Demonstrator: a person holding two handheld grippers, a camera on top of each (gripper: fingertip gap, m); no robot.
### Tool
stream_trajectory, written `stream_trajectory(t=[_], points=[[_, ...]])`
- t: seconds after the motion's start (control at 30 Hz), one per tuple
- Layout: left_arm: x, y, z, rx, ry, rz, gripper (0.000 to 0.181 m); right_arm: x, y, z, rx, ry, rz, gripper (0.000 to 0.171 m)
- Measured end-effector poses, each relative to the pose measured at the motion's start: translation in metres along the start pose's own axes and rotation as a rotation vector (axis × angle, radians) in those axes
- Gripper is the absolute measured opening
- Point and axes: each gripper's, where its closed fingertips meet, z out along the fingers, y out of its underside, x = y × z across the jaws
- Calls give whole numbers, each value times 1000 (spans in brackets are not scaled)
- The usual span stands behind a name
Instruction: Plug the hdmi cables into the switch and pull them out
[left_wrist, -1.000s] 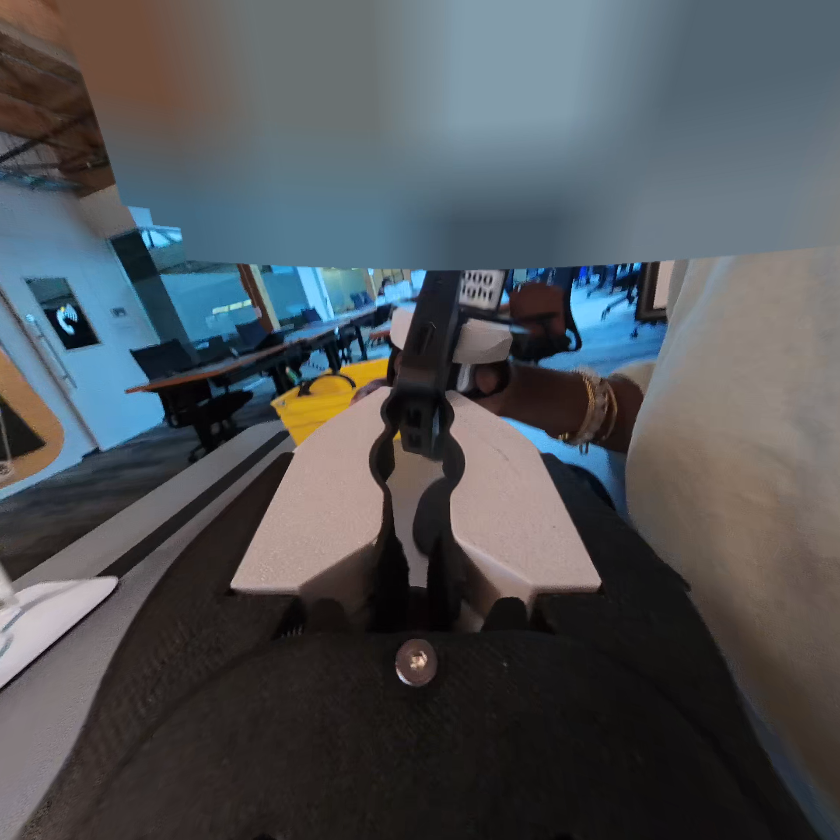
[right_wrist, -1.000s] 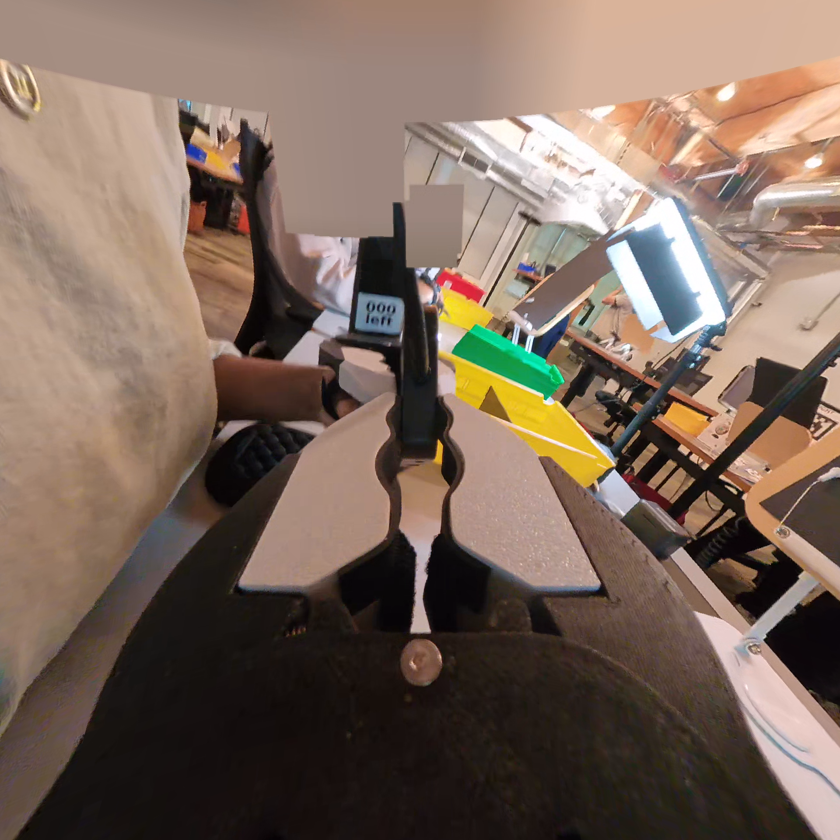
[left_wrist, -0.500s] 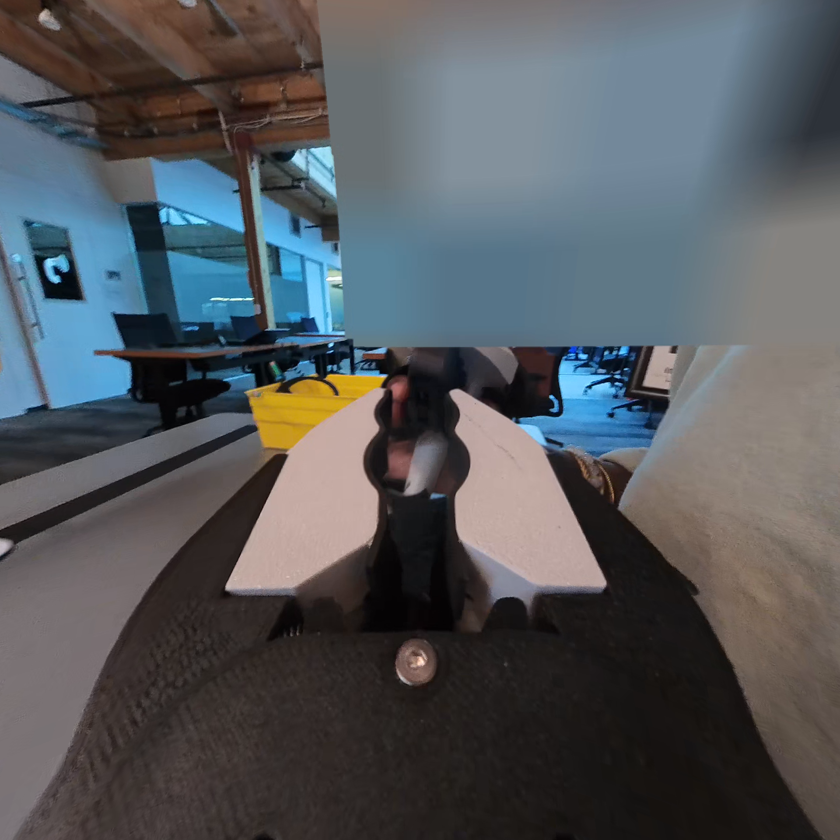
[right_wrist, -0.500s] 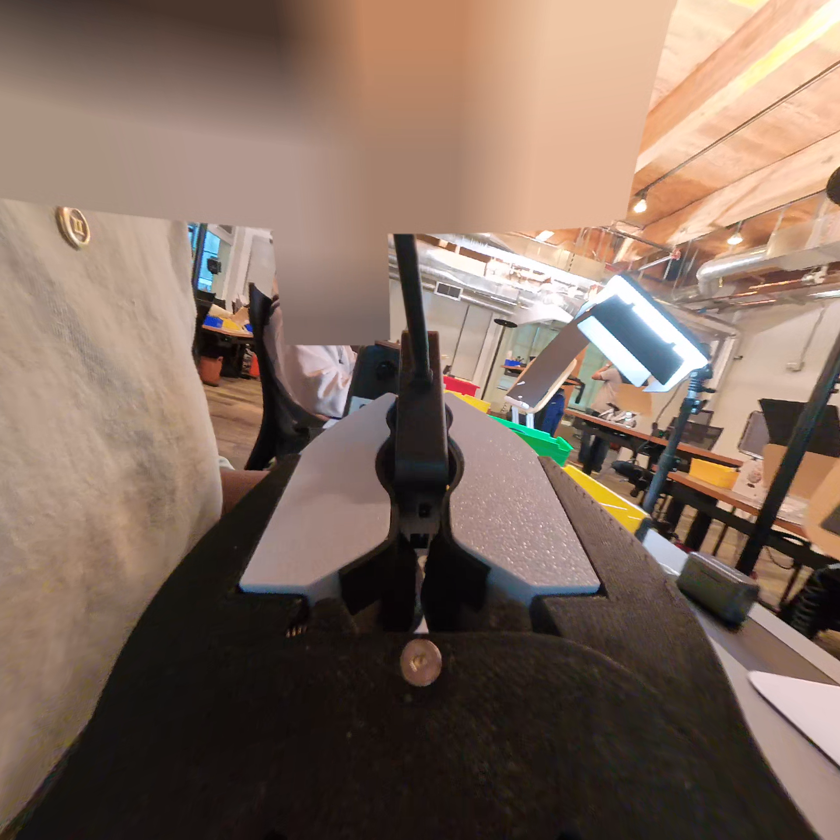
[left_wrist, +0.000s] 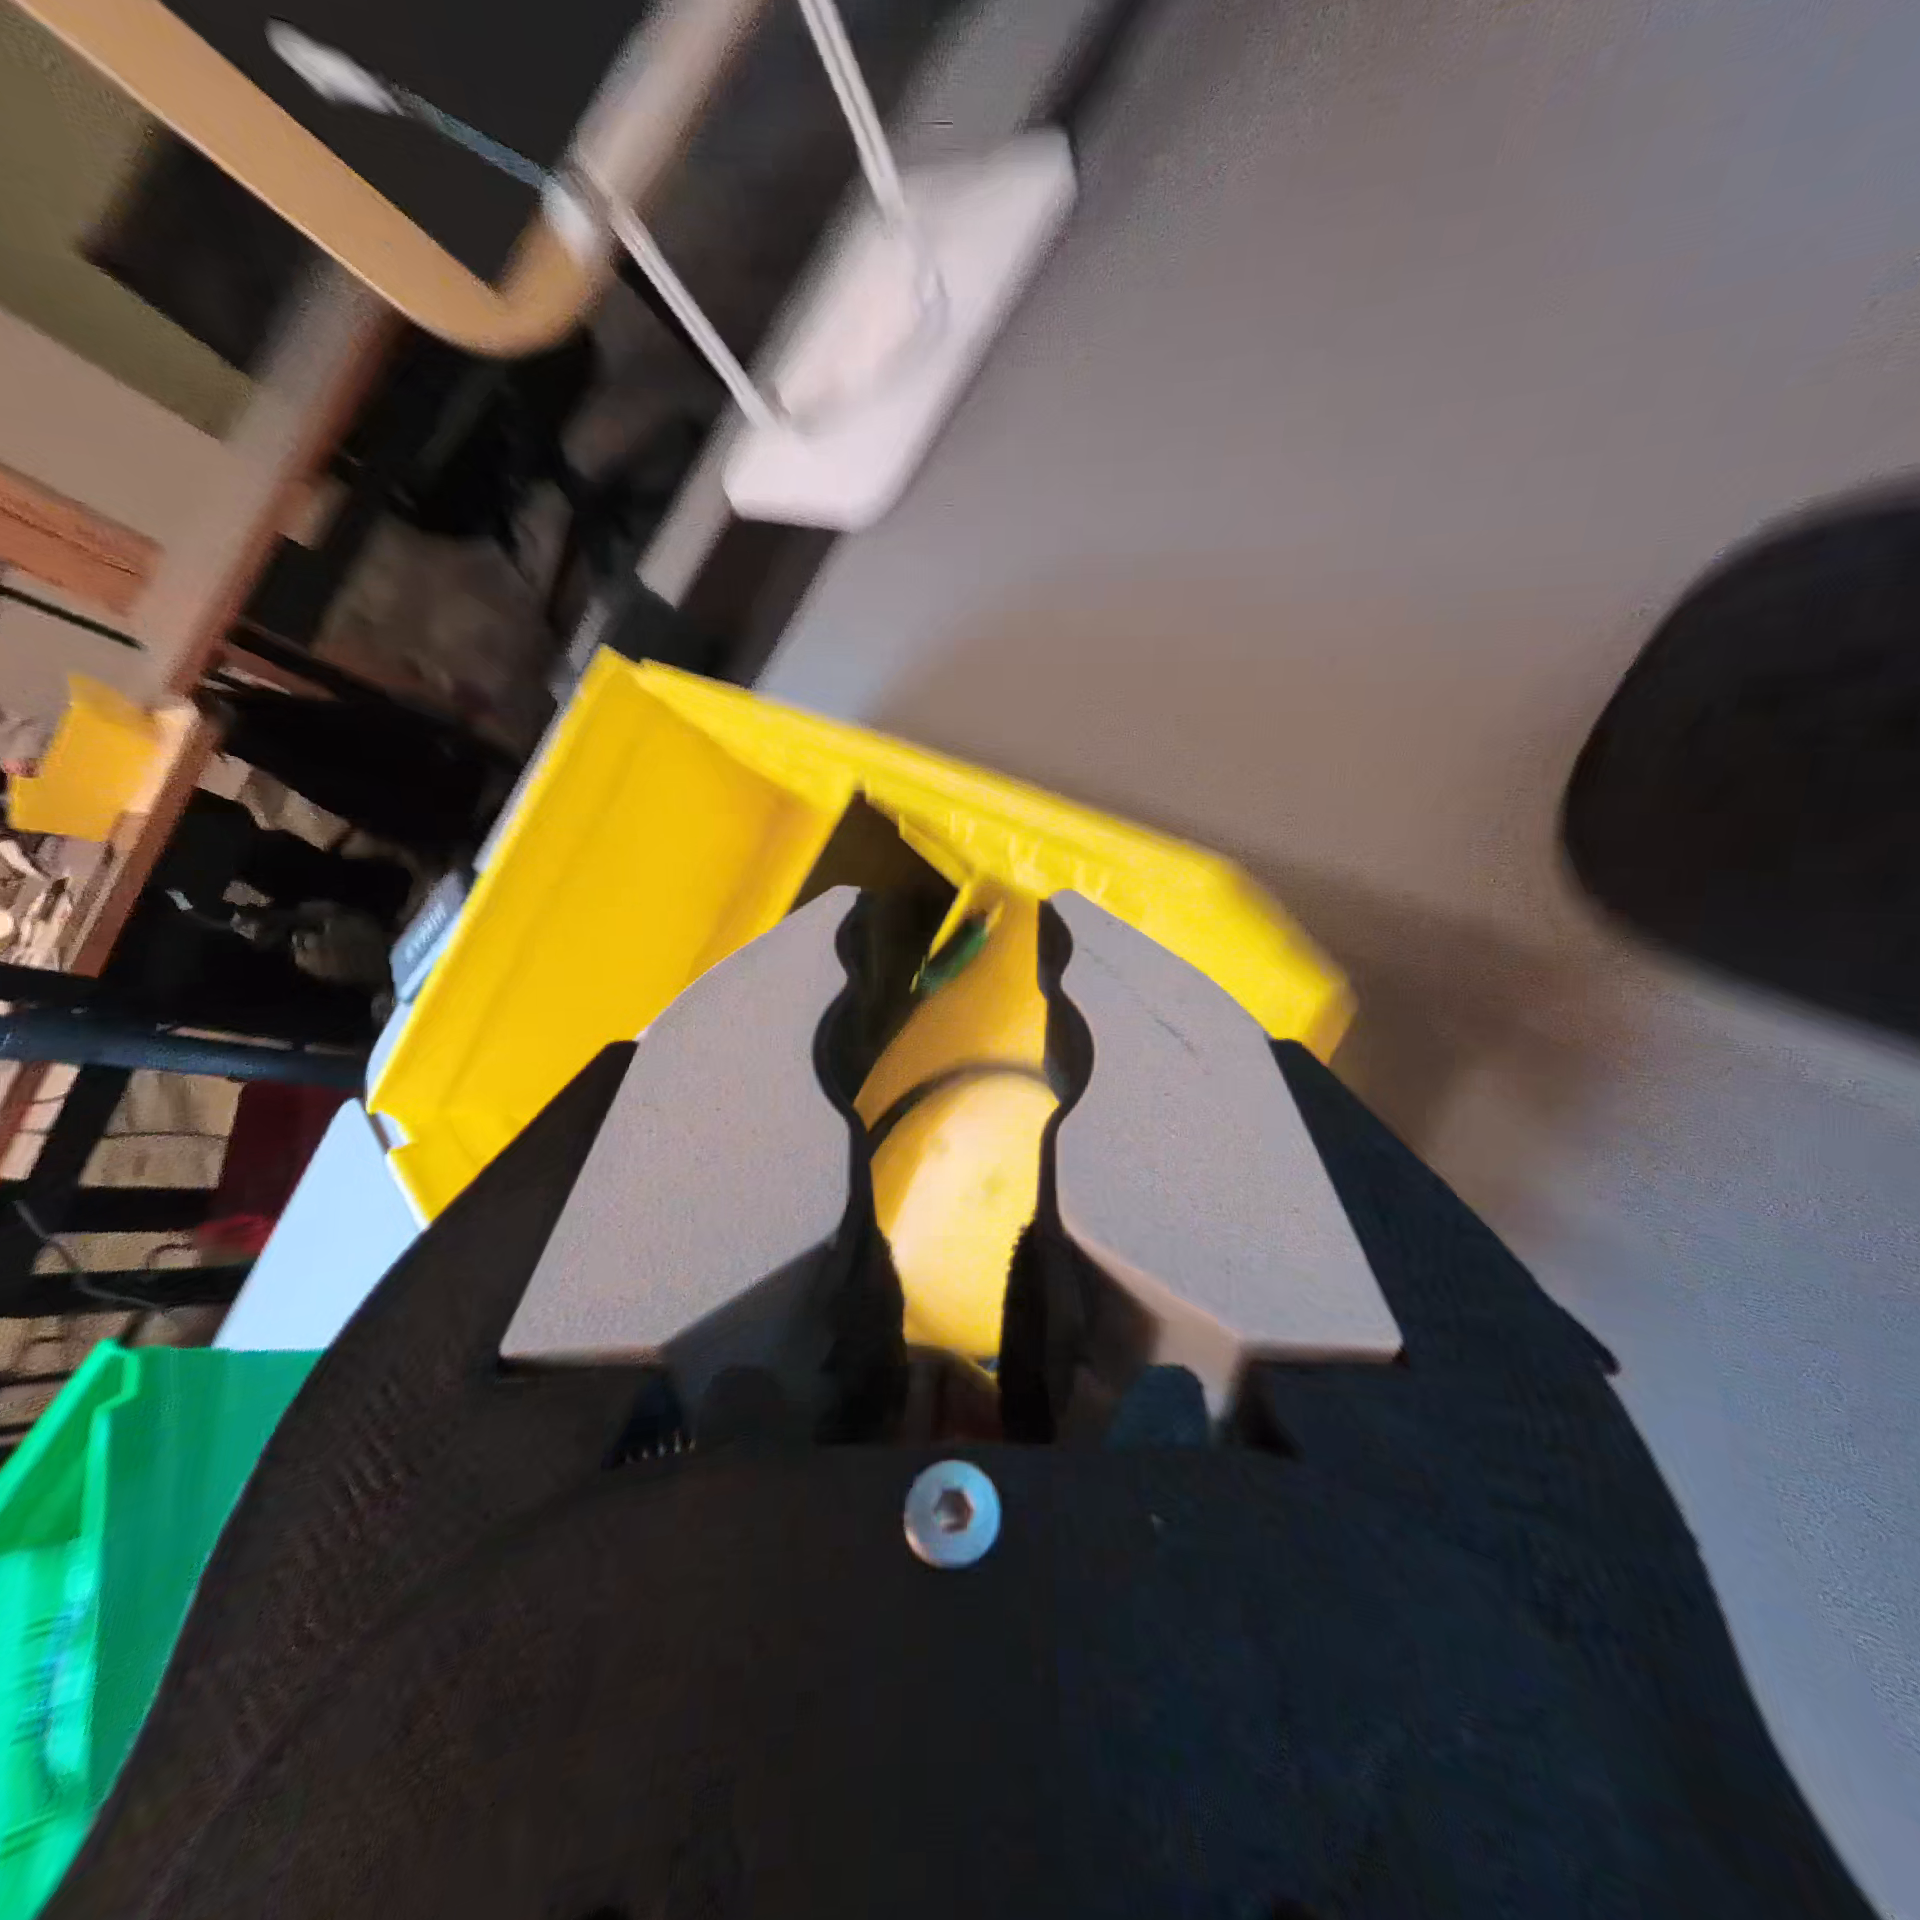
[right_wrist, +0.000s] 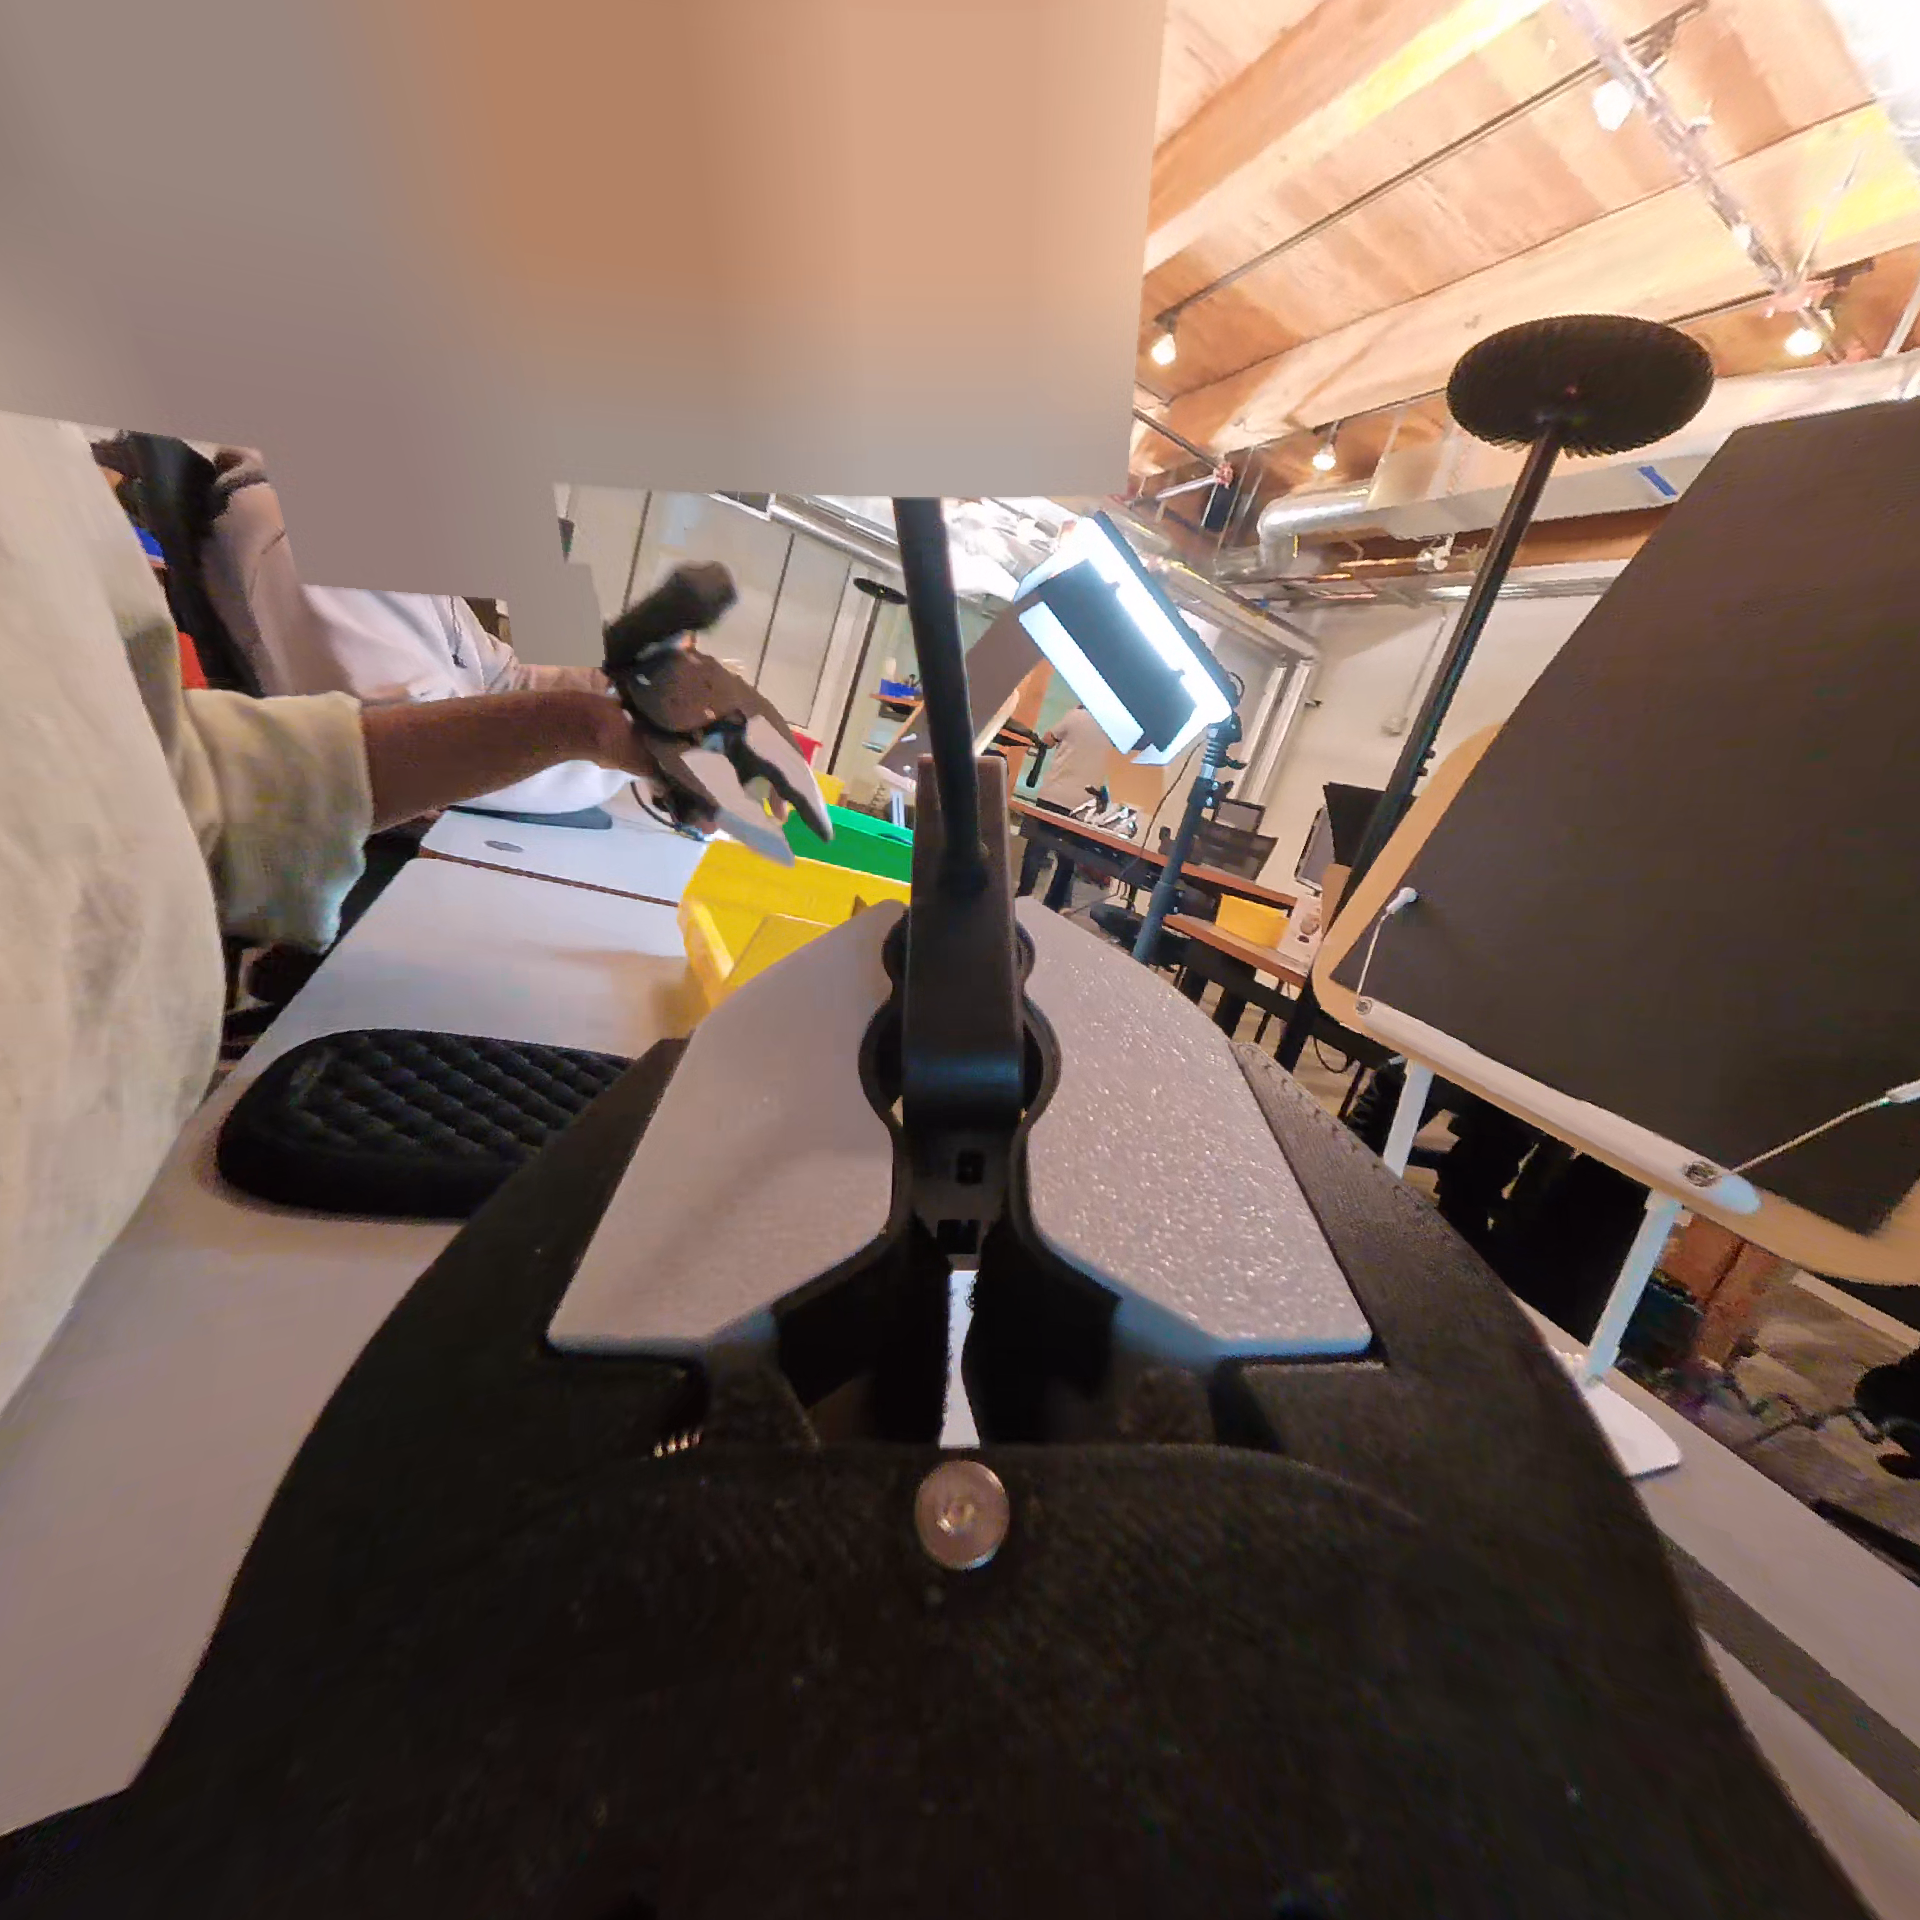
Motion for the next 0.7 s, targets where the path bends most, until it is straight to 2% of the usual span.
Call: stream_trajectory(t=[0.07, 0.17, 0.37, 0.4, 0.53, 0.6, 0.67, 0.7], points=[[-5, 31, 25, -142, 89, 135, 30, 1, -6, 1, 16, 3, -9, 15], [5, 55, 61, -197, 306, 218, 29, 0, -12, 6, 28, -1, -23, 15], [10, 88, 113, -300, 479, 294, 35, -5, -15, 16, -14, -20, -62, 15], [10, 91, 118, -307, 480, 295, 29, -5, -17, 17, -14, -16, -65, 15], [11, 88, 122, -287, 508, 189, 28, -3, -22, 21, -10, -18, -74, 15], [22, 87, 112, -302, 600, 131, 34, -3, -22, 23, -14, -25, -78, 15], [31, 89, 96, -346, 717, 124, 23, -2, -21, 25, -17, -30, -79, 15], [29, 93, 92, -380, 724, 146, 23, -1, -21, 25, -16, -33, -79, 15]])
